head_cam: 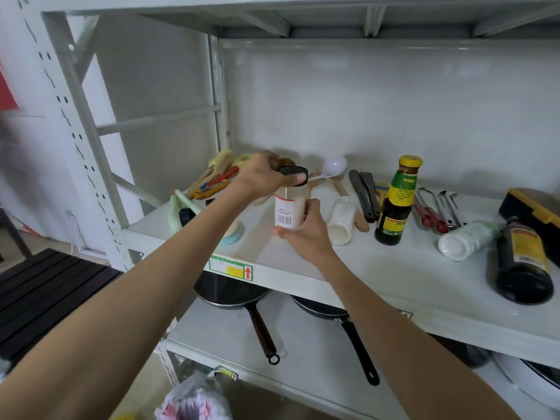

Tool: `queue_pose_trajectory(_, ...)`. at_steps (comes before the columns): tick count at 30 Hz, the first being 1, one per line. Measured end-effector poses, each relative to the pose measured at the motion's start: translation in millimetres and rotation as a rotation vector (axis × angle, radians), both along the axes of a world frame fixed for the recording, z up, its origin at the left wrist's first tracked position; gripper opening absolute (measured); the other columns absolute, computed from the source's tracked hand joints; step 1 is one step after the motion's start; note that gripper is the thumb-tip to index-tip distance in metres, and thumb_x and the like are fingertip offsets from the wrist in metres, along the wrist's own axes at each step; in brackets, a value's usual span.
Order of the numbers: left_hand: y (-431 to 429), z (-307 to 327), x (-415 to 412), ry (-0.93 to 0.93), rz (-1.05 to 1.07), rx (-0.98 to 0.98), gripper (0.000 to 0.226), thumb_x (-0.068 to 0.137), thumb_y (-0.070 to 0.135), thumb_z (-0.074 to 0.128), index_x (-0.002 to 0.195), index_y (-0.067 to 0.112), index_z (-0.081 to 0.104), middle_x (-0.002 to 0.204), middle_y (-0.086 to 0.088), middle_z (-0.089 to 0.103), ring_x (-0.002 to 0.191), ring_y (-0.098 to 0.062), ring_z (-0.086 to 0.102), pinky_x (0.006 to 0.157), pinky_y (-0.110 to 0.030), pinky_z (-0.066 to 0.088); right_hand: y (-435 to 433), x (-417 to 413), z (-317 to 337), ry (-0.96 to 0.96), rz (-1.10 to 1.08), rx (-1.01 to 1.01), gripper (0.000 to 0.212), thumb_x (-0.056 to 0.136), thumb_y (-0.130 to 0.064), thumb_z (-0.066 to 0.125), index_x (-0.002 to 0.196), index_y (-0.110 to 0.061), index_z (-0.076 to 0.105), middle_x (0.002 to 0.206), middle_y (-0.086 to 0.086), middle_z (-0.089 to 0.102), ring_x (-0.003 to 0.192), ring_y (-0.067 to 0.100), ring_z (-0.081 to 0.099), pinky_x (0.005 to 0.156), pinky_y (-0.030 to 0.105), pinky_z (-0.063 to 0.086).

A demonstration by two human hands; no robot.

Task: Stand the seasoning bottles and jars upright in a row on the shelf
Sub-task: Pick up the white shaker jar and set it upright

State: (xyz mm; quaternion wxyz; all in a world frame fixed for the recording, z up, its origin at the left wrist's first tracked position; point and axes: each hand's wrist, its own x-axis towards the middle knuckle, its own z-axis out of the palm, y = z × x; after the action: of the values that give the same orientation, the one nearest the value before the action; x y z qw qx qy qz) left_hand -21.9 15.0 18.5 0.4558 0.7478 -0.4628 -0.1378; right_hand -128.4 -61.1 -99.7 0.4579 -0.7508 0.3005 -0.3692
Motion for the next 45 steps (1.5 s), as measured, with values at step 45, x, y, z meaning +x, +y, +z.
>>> queue_pose_trajectory(45, -3.4, 4.4, -10.0, -0.809, 0.189, 0.073, 0.063, 0.078, 0.072, 0.054, 0.096, 0.016, 0.076, 0.081, -0.006, 0.07, 0.072, -0.025, 0.064, 0.061, -0.036, 0.052, -3.9, 5.3, -3.5, 0.125, -0.053, -0.108, 0.076, 0.066, -0.036, 0.08, 0.128, -0.023, 0.039, 0.12, 0.004, 0.047, 0.12, 0.024, 0.046, 0.103, 0.047, 0.042)
